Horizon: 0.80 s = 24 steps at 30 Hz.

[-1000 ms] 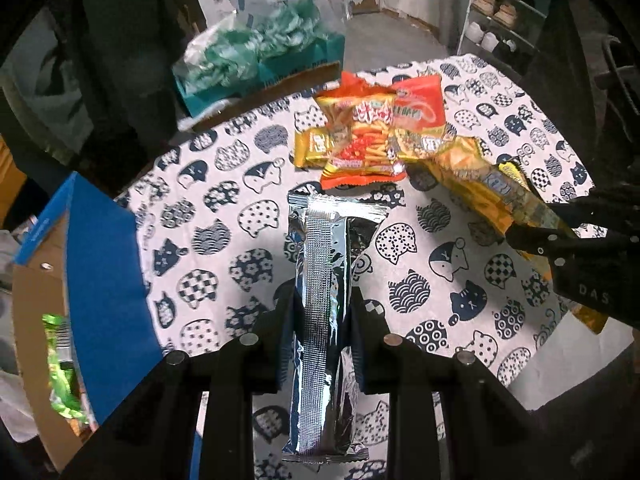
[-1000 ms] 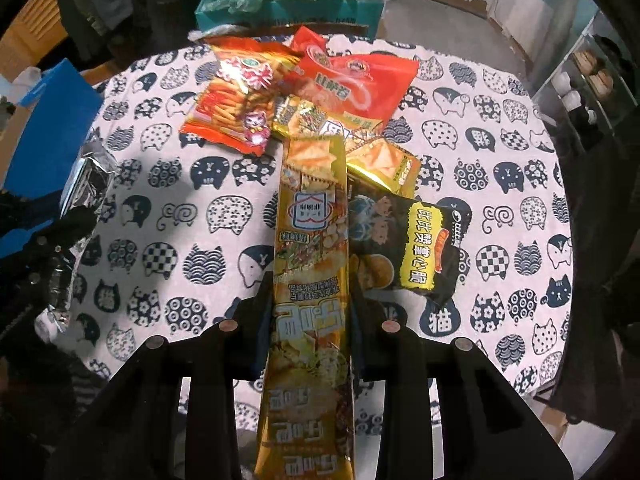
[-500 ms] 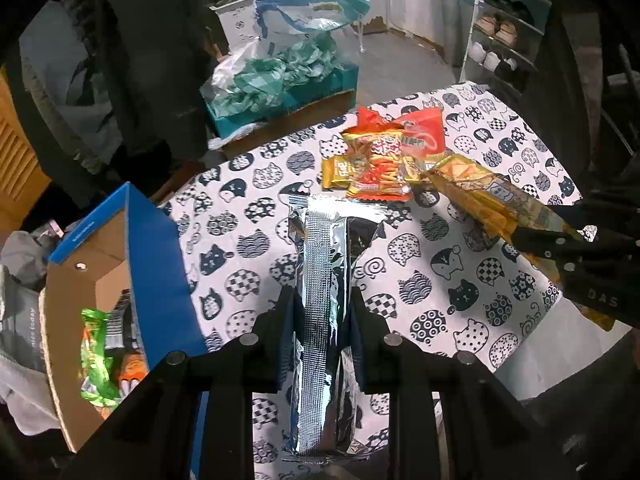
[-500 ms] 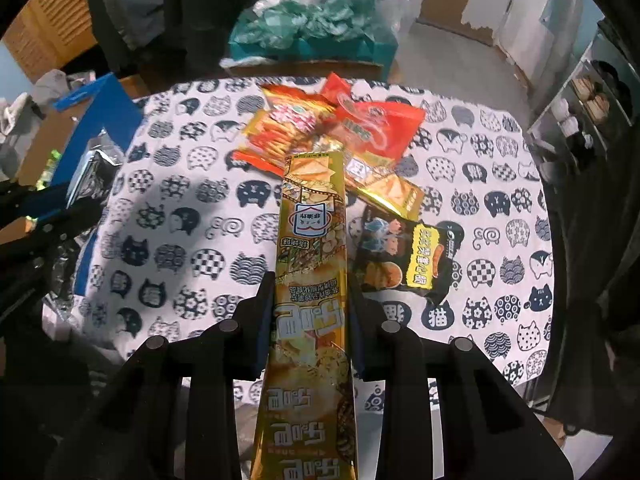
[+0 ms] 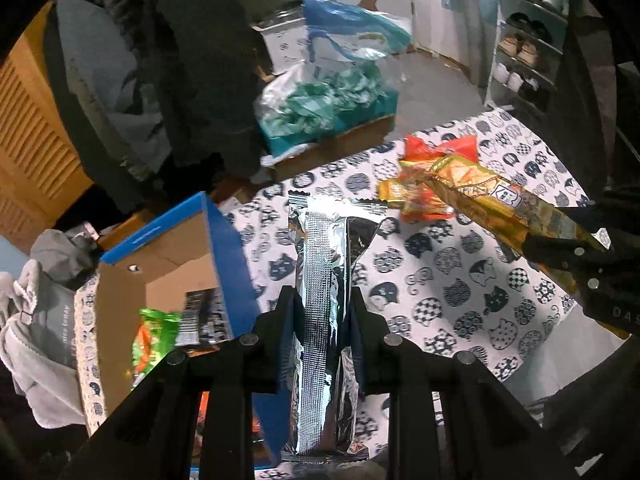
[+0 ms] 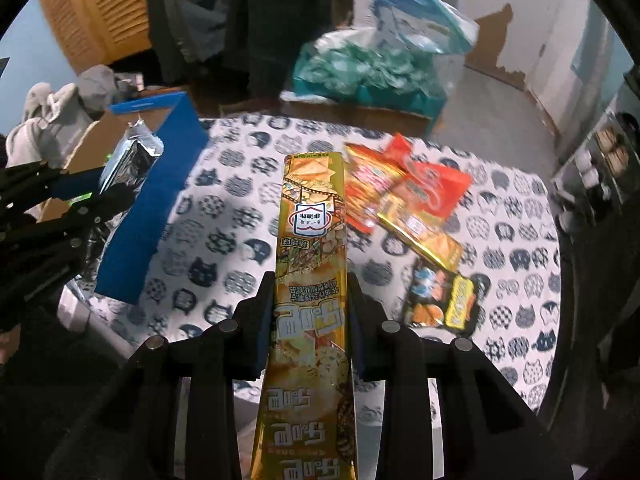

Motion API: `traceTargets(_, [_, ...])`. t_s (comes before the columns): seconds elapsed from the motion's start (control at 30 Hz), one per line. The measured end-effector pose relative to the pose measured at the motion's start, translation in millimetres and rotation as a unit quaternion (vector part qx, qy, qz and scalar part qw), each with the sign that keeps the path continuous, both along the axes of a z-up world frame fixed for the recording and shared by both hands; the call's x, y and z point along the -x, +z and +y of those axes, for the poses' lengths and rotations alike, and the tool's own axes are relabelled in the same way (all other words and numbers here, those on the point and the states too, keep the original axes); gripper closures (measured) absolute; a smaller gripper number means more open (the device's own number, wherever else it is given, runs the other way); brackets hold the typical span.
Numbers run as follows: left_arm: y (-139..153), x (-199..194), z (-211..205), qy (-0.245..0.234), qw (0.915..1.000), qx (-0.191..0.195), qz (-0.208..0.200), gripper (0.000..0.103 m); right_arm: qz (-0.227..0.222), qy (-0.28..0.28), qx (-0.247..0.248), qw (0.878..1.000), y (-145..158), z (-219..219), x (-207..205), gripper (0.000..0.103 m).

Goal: Organize snacks
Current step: 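Lift both held snacks and carry them over the cardboard box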

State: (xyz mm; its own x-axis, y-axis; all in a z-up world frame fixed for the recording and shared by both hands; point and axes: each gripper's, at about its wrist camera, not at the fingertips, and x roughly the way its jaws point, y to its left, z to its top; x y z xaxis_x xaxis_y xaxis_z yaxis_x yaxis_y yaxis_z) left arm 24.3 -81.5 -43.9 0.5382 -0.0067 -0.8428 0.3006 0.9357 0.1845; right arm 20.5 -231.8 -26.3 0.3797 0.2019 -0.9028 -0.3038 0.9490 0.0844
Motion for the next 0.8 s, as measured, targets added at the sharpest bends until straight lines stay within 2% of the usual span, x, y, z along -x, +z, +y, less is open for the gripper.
traceTargets(0.4, [10,-7,75,0.054,0.9982,-0.011,-0.022,0.078,-0.009,0.060,-0.027,0.998,20,78,-21,0.073])
traceTargets(0.8, [-16,-16,154,0.121,0.9925,0.014,0.001,0.078,0.001,0.120,-0.030,0.992,18,165,-41,0.073])
